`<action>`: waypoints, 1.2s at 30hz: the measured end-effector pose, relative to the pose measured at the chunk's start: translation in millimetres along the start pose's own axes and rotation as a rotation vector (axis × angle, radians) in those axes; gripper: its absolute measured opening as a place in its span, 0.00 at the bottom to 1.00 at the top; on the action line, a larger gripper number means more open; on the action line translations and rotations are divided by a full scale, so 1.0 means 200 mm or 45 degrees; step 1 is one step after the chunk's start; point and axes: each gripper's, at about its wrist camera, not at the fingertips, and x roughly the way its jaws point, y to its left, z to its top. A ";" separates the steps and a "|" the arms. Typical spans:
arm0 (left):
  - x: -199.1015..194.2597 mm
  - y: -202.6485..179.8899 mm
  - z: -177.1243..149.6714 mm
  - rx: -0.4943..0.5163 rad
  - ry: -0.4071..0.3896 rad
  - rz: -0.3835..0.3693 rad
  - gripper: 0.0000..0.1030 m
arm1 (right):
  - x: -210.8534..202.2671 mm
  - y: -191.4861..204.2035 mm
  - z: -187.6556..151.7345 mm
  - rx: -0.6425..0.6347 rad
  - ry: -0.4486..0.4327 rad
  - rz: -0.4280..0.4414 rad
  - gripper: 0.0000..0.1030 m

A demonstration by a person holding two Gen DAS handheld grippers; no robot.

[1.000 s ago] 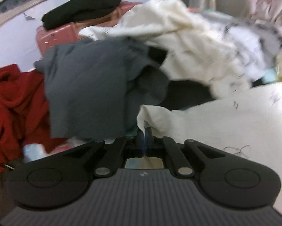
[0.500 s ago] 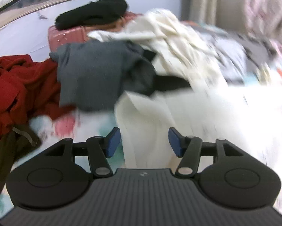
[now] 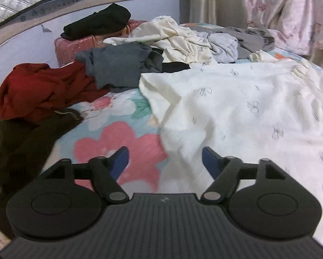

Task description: Fold clothes

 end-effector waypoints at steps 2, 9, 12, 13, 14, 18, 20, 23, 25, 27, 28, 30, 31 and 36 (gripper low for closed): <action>-0.10 0.14 -0.06 0.009 -0.008 0.107 0.73 | -0.09 0.06 0.01 -0.054 -0.012 0.027 0.58; -0.44 0.62 -0.09 0.092 -0.032 0.415 0.73 | -0.37 0.26 0.04 -0.233 -0.232 -0.024 0.90; -0.57 0.80 -0.01 0.189 -0.033 0.508 0.73 | -0.42 0.33 0.03 -0.310 -0.351 -0.121 0.94; -0.60 0.85 0.02 0.240 -0.020 0.538 0.73 | -0.40 0.35 0.04 -0.347 -0.310 -0.116 0.93; -0.63 0.91 0.06 0.290 -0.007 0.568 0.73 | -0.38 0.37 0.04 -0.373 -0.276 -0.108 0.92; -0.71 1.01 0.17 0.498 0.025 0.640 0.73 | -0.26 0.42 0.00 -0.286 -0.092 0.098 0.82; -0.72 1.00 0.18 0.518 0.026 0.563 0.74 | -0.14 0.43 -0.06 -0.227 0.043 0.222 0.69; -0.67 0.87 0.08 0.431 0.008 0.258 0.75 | 0.02 0.52 -0.20 -0.345 0.299 0.304 0.45; -0.59 0.71 -0.04 0.382 0.001 0.007 0.71 | 0.09 0.60 -0.29 -0.456 0.437 0.322 0.23; -0.50 0.53 -0.16 0.310 0.031 -0.256 0.65 | 0.14 0.70 -0.38 -0.576 0.556 0.338 0.19; -0.45 0.43 -0.21 0.277 0.041 -0.355 0.63 | 0.17 0.74 -0.42 -0.634 0.613 0.346 0.19; -0.36 0.23 -0.30 0.234 0.056 -0.529 0.62 | 0.19 0.81 -0.47 -0.688 0.661 0.383 0.19; -0.34 0.13 -0.32 0.242 0.057 -0.601 0.62 | 0.20 0.84 -0.48 -0.703 0.668 0.393 0.20; -0.35 -0.28 -0.43 0.382 0.057 -0.909 0.62 | 0.28 0.90 -0.52 -0.764 0.694 0.413 0.22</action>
